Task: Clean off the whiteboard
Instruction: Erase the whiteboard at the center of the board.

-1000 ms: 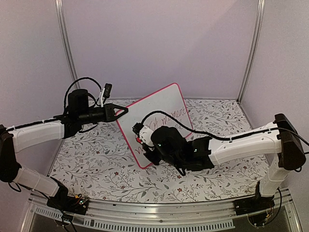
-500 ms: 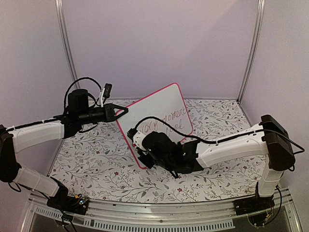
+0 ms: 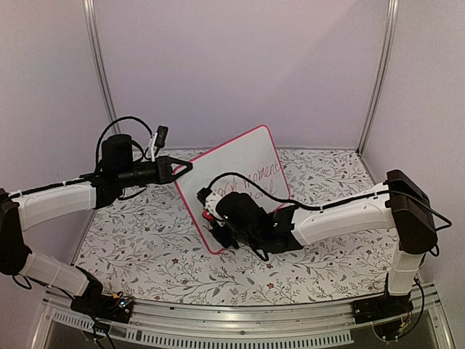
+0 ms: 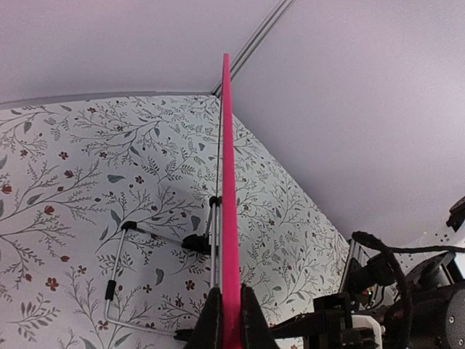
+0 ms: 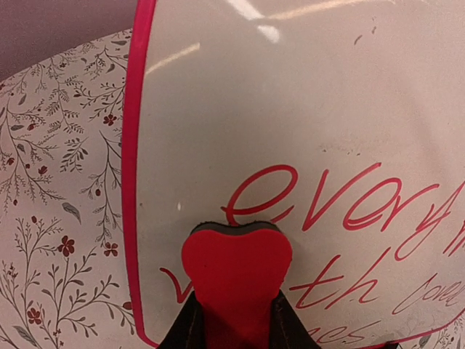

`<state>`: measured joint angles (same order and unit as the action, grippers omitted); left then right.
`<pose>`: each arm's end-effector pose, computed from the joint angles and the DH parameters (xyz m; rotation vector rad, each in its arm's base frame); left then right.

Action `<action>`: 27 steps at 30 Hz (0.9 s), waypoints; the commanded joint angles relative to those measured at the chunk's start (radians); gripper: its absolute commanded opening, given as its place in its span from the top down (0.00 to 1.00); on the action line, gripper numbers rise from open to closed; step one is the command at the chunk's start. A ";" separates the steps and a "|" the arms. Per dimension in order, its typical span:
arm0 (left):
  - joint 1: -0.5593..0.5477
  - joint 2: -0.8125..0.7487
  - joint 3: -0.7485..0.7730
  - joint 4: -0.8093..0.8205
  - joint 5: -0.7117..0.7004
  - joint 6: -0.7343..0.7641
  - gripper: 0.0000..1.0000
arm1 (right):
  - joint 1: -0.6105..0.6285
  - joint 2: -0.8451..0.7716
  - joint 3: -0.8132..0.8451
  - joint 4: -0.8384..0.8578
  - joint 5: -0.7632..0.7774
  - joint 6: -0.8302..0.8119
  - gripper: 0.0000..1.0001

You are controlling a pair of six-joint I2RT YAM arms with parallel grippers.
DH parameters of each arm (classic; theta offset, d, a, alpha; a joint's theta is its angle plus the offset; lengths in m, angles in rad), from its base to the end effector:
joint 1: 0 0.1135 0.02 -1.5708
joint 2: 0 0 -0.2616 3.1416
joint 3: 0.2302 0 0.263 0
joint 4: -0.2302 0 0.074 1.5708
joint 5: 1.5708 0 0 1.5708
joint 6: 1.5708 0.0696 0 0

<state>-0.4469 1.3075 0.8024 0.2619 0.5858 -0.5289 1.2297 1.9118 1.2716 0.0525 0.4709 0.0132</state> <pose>0.2838 -0.1787 0.2629 0.3690 1.9117 -1.1997 0.1843 0.4247 0.1798 -0.9692 1.8593 0.2426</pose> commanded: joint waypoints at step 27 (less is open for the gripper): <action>-0.014 -0.031 -0.001 0.029 0.045 -0.025 1.00 | -0.065 0.069 0.156 -0.014 -0.115 0.002 0.76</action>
<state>-0.4435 1.3045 0.8021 0.2653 0.5640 -0.5117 1.1950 1.9434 1.3621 0.0010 0.3782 0.0399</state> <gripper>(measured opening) 0.022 0.246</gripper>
